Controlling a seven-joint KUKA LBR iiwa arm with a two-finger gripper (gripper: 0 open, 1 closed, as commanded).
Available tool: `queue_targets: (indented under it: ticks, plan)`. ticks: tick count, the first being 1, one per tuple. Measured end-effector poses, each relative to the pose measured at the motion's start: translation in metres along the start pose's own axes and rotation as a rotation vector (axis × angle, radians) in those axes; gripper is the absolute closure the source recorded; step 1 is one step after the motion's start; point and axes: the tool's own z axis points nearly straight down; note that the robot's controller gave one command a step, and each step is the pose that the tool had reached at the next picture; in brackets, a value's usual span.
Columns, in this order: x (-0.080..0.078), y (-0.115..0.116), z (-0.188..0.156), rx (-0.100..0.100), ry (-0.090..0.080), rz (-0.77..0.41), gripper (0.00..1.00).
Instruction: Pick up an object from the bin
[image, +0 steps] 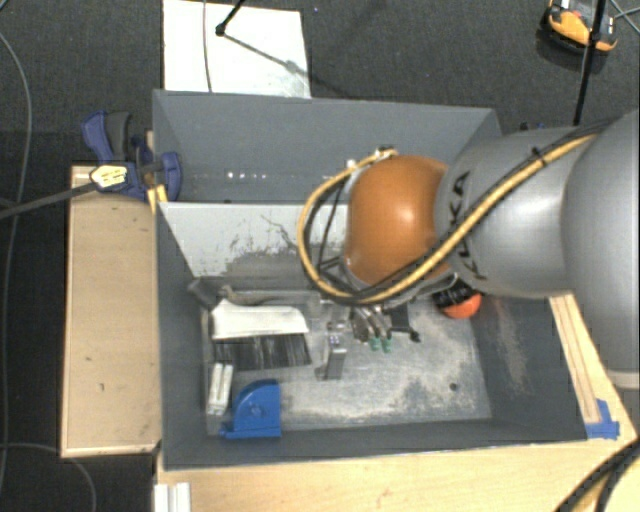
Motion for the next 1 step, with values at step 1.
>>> queue_targets:
  ticks: [1]
  plan:
    - [-0.0016, -0.0006, -0.0046, -0.001, -0.007, 0.004, 0.0]
